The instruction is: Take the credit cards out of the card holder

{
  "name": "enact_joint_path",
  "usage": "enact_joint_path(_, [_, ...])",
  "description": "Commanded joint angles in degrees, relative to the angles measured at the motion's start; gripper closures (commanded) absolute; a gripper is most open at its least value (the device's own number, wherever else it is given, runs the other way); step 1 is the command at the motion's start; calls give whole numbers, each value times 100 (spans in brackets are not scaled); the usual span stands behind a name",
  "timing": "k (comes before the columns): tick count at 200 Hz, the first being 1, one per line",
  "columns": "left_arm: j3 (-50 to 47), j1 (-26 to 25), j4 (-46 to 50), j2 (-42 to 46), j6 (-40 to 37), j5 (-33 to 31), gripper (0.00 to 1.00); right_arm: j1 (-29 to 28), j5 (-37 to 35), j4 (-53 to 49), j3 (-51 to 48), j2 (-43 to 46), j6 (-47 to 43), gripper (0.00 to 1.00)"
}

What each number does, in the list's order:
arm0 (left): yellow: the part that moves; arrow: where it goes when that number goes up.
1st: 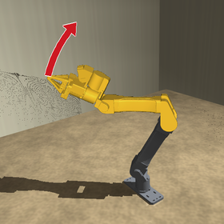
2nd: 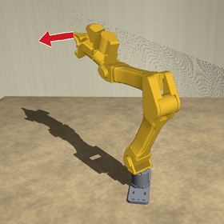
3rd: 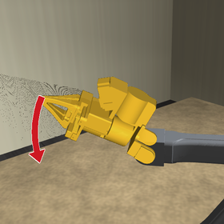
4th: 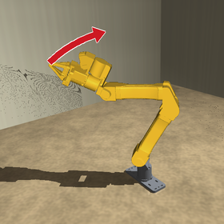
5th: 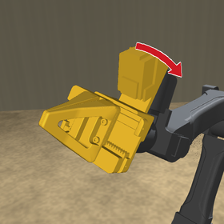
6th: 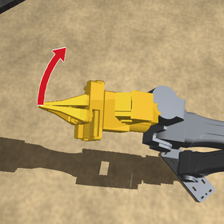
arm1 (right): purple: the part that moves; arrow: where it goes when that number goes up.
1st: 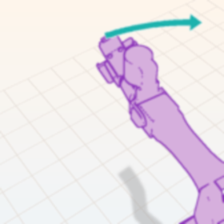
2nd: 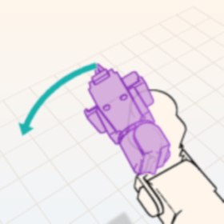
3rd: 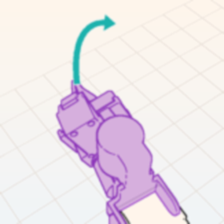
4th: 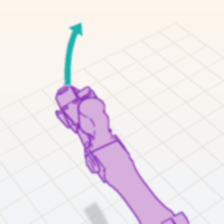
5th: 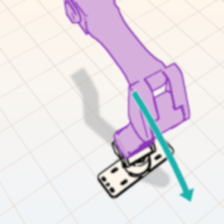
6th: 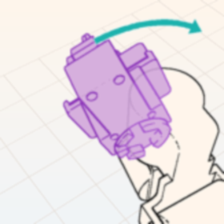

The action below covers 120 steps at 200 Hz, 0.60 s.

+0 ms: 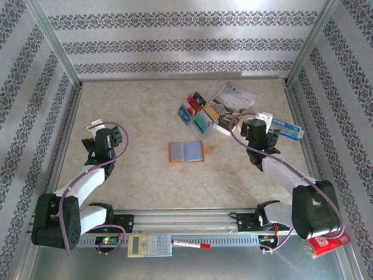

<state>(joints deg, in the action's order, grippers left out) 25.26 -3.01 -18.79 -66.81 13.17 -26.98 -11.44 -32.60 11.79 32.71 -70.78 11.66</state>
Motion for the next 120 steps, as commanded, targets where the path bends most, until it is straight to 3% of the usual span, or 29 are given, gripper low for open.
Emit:
enact_joint_path(1, [-43,150,-746,-344,-504,185,0,23,232,1129,-251,3,-611,2])
enact_joint_path(42, [-250,379,-1450,-837,-657,745,0,202,465,1561,-551,-321,-867,2])
enact_joint_path(65, [-436,541,-2090,-994,-703,1344,0,289,849,2604,-902,-628,-892,2])
enact_joint_path(120, [-889,670,-3775,-1446,-909,2901,0,522,1805,3811,-1129,-1158,-1221,2])
